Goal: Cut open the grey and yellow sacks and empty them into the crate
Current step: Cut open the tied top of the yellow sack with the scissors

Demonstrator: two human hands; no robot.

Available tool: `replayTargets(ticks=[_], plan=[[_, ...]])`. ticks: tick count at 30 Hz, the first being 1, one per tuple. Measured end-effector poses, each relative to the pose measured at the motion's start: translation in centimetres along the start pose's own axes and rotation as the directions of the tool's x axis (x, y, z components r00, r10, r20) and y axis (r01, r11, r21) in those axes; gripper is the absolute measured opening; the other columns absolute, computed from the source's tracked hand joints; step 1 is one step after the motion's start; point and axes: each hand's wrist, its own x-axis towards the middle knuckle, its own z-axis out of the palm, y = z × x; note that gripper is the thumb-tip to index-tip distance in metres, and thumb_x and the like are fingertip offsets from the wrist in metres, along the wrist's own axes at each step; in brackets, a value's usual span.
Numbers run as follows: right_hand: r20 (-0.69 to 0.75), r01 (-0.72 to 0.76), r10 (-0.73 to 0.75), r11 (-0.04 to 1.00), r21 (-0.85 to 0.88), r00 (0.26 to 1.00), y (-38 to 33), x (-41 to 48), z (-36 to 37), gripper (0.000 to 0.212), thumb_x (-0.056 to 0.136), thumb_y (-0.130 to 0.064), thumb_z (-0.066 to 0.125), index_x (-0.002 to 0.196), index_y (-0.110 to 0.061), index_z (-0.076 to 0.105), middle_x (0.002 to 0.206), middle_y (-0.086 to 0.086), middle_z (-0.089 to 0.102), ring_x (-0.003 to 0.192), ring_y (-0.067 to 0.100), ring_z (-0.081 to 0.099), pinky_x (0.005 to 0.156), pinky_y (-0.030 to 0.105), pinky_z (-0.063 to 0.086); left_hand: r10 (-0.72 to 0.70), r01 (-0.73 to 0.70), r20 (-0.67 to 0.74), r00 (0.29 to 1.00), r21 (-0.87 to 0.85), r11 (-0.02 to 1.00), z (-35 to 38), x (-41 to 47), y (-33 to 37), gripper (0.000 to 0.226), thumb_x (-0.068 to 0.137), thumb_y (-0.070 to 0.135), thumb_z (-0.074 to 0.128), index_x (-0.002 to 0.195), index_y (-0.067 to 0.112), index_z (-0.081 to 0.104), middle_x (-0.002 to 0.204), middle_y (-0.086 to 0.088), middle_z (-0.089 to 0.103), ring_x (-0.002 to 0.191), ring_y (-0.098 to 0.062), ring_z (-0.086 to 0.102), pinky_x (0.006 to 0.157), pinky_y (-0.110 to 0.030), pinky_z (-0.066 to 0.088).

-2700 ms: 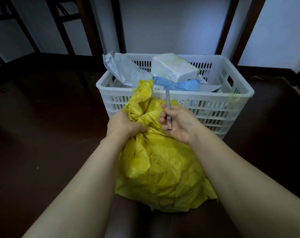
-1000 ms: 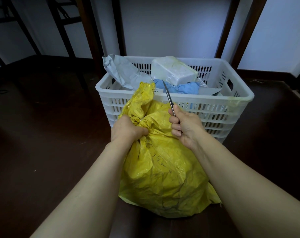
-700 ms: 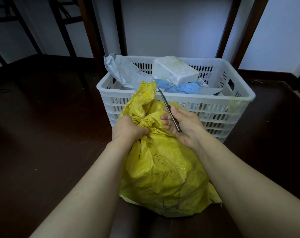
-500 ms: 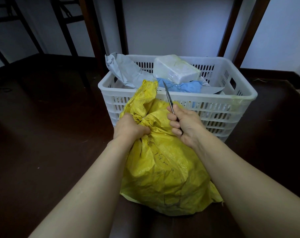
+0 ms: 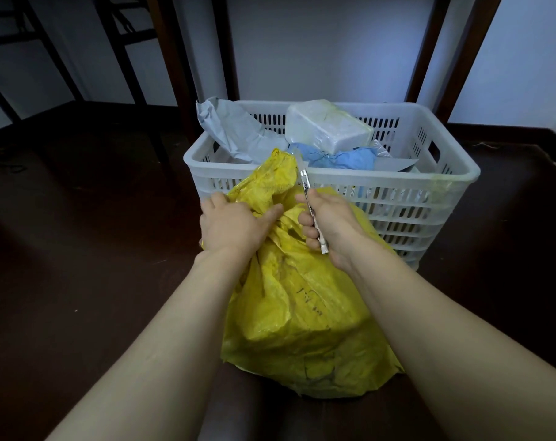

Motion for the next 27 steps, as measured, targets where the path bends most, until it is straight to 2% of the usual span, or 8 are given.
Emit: replayTargets(ticks=[3,6,11,14,18,22,24,27], plan=[[-0.041,0.049,-0.052,0.995,-0.083,0.998,0.2,-0.2,0.0,0.023,0.094,-0.043,0.052,0.086,-0.022,0.057,0.059,-0.004,0.040,0.047,0.009,0.032,0.037,0.019,0.025,0.041,-0.040,0.002,0.999,-0.171,0.984,-0.2,0.1,0.1,0.052,0.087,0.051,0.055,0.062,0.005,0.054,0.078,-0.010,0.057,0.088,-0.033,0.058,0.064,-0.033,0.039],[-0.124,0.059,-0.084,0.980,-0.191,0.989,0.5,-0.2,0.0,0.029,0.080,-0.045,0.071,0.078,-0.021,0.054,0.067,-0.006,0.051,0.051,0.008,0.039,0.037,0.019,0.027,-0.010,0.020,0.032,0.999,-0.327,0.945,-0.5,-0.1,0.3,0.047,0.085,0.042,0.061,0.056,0.006,0.052,0.059,-0.005,0.050,0.071,-0.030,0.056,0.051,-0.032,0.037],[-0.292,0.136,-0.154,0.987,-0.083,0.944,-0.8,0.3,-0.1,0.028,0.075,-0.038,0.078,0.073,-0.017,0.058,0.073,0.000,0.063,0.047,0.006,0.042,0.040,0.020,0.029,-0.026,0.096,0.116,0.993,-0.654,0.750,-1.2,-0.3,0.3,0.042,0.080,0.034,0.072,0.084,-0.007,0.068,0.091,-0.024,0.069,0.086,-0.037,0.066,0.083,-0.048,0.054],[-0.316,0.134,-0.131,0.991,-0.012,0.940,-2.1,0.3,-0.2,0.047,0.065,-0.044,0.083,0.085,-0.009,0.058,0.078,0.004,0.063,0.044,0.007,0.041,0.034,0.019,0.027,0.126,0.019,0.176,0.976,-0.649,0.761,-1.8,-0.8,0.6,0.036,0.077,0.028,0.077,0.089,-0.006,0.070,0.101,-0.012,0.064,0.090,-0.023,0.061,0.085,-0.028,0.049],[-0.288,0.152,-0.095,0.971,0.184,0.953,-2.2,0.3,-0.6,0.023,0.077,-0.007,0.075,0.076,-0.015,0.053,0.060,-0.001,0.051,0.025,0.000,0.034,0.028,0.012,0.021,0.317,-0.169,0.133,0.939,-0.624,0.763,-3.5,-1.6,0.9,0.021,0.076,0.010,0.075,0.096,0.008,0.072,0.122,0.002,0.051,0.108,-0.011,0.050,0.074,0.002,0.036],[-0.341,0.076,0.076,0.909,0.410,0.937,-2.5,0.8,-2.3,0.022,0.082,0.003,0.053,0.074,-0.016,0.045,0.054,-0.001,0.036,0.025,0.004,0.023,0.029,0.012,0.014,0.117,-0.199,-0.257,0.959,-0.319,0.927,-6.1,0.3,-0.7,0.109,0.056,0.048,0.085,0.146,0.017,0.032,0.156,-0.011,0.015,0.144,-0.025,0.010,0.116,-0.039,0.016],[-0.300,0.012,0.123,0.912,0.411,0.946,-2.9,0.7,-3.2,0.023,0.081,0.002,0.051,0.071,-0.016,0.042,0.053,-0.002,0.034,0.025,0.005,0.021,0.027,0.014,0.012,-0.058,0.083,0.063,0.996,-0.524,0.848,-6.6,0.1,-0.9,0.134,0.042,0.059,0.086,0.150,0.018,0.018,0.157,-0.014,0.017,0.144,-0.027,0.019,0.115,-0.047,0.023],[-0.321,-0.049,0.148,0.954,0.297,0.935,-3.9,0.3,-4.5,0.023,0.081,0.004,0.054,0.070,-0.015,0.044,0.052,-0.003,0.033,0.026,0.004,0.021,0.026,0.017,0.014,0.135,0.205,0.325,0.936,-0.816,0.540,-5.2,-1.7,0.3,0.067,0.053,0.023,0.090,0.113,0.011,0.063,0.102,-0.005,0.073,0.088,-0.014,0.071,0.075,-0.030,0.058]])
